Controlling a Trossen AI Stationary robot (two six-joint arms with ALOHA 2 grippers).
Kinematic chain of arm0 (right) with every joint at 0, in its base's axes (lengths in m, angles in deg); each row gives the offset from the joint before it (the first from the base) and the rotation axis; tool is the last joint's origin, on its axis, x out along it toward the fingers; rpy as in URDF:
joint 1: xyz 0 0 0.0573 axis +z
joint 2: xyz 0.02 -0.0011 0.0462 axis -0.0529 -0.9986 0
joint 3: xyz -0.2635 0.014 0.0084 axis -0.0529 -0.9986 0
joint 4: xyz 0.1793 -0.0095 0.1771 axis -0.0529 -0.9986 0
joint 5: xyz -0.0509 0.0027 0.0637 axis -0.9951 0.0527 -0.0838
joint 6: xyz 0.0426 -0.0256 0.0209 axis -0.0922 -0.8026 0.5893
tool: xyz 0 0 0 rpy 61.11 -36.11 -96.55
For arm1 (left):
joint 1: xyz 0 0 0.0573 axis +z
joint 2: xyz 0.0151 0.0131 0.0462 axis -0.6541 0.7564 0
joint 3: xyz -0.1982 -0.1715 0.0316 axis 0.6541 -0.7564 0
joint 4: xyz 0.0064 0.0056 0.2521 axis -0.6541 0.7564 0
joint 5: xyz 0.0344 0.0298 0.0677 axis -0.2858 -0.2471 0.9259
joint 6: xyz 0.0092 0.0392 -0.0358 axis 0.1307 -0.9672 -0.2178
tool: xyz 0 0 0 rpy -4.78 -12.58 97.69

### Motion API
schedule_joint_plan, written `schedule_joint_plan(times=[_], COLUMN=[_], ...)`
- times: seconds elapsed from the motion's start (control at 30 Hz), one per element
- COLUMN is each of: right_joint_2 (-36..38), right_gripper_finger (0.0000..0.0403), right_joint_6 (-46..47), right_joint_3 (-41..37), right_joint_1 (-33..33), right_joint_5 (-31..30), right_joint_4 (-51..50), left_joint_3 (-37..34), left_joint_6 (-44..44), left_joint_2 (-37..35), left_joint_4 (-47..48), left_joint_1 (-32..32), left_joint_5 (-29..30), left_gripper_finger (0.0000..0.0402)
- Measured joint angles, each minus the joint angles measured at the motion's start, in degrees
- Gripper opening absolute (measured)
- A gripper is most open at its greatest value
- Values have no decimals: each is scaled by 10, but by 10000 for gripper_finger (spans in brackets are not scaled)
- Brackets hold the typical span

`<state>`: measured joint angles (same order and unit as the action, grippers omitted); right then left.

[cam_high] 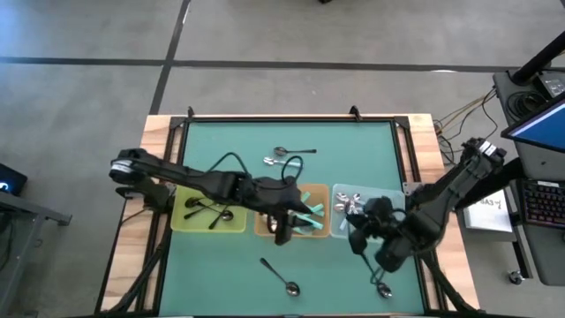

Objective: Sort silverware by color (type)
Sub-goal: Put the black spoon into the yellow bin

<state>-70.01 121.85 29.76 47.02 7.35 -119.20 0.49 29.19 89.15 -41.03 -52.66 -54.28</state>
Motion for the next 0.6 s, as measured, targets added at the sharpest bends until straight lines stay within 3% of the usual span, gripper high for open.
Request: schedule_joint_plan(times=[0.23,0.47,0.6], right_joint_2=[-7,-7,-7], right_gripper_finger=[9,9,9], right_joint_6=[-194,-355,-452], right_joint_3=[51,106,122], right_joint_1=[-72,-94,-103], right_joint_5=[-59,-98,-107], right_joint_4=[49,127,187], left_joint_3=[0,0,0], left_joint_6=[19,12,12], left_joint_2=[24,24,24], left_joint_4=[-30,-33,-65], left_joint_1=[8,8,8], left_joint_5=[-10,115,139], left_gripper_finger=[134,134,134])
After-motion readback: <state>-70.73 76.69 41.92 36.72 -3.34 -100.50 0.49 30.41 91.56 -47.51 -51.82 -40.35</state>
